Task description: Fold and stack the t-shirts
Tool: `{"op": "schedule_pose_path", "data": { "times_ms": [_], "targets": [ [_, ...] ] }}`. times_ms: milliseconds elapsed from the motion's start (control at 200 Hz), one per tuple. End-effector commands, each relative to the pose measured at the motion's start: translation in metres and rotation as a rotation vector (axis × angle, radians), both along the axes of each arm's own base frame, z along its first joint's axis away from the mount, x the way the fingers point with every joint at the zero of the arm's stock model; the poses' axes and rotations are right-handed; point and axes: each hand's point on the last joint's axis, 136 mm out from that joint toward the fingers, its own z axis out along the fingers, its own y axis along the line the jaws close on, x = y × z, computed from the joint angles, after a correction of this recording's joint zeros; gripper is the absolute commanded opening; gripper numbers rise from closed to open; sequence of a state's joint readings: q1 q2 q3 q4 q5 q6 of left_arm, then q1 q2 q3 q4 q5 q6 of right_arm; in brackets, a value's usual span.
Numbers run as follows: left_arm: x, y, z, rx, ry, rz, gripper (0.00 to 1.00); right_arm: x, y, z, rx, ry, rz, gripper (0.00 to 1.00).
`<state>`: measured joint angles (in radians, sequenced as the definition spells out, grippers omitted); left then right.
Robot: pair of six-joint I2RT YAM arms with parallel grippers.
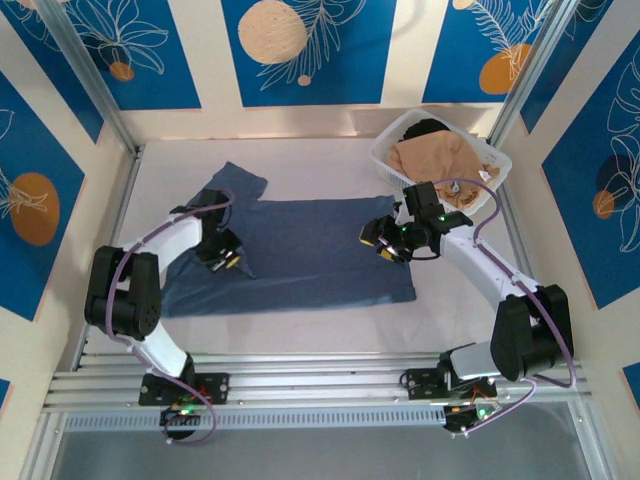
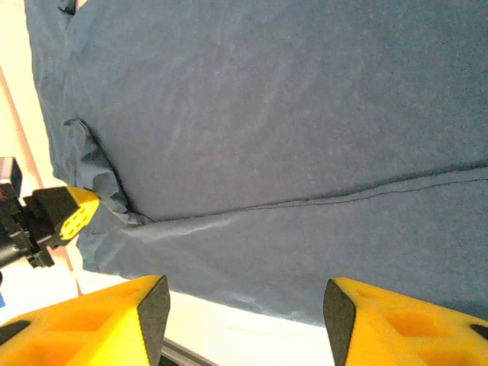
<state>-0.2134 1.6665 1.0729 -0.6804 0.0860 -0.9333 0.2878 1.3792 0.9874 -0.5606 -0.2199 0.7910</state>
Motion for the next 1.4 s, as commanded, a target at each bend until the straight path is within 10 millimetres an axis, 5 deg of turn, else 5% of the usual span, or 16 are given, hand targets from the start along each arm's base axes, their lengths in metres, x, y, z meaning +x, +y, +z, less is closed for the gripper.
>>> {"op": "schedule_pose_path", "data": {
  "times_ms": [0, 380, 570, 730, 955, 1180, 1395],
  "targets": [
    [-0.001, -0.006, 0.003, 0.041, 0.03, -0.051, 0.0, 0.001, 0.002, -0.002, 0.012, 0.016, 0.006, 0.58],
    [0.031, -0.047, 0.014, 0.1, 0.016, -0.27, 0.0, 0.003, -0.001, -0.009, 0.005, 0.041, -0.007, 0.56],
    [0.035, -0.07, 0.003, 0.128, 0.088, -0.396, 0.0, 0.002, -0.005, -0.014, 0.0, 0.069, -0.019, 0.56],
    [0.042, -0.073, 0.01, 0.165, 0.086, -0.436, 0.51, 0.0, -0.015, -0.02, -0.042, 0.103, -0.046, 0.56],
    [0.033, -0.036, 0.05, 0.256, 0.011, -0.356, 0.56, -0.016, -0.062, -0.052, -0.205, 0.254, -0.209, 0.46],
    [-0.018, 0.024, 0.017, 0.124, 0.111, -0.146, 0.36, -0.002, -0.074, -0.078, -0.272, 0.264, -0.251, 0.26],
    [-0.039, 0.067, 0.001, 0.123, 0.153, -0.041, 0.32, 0.007, -0.102, -0.109, -0.424, 0.349, -0.269, 0.17]
  ]
}}
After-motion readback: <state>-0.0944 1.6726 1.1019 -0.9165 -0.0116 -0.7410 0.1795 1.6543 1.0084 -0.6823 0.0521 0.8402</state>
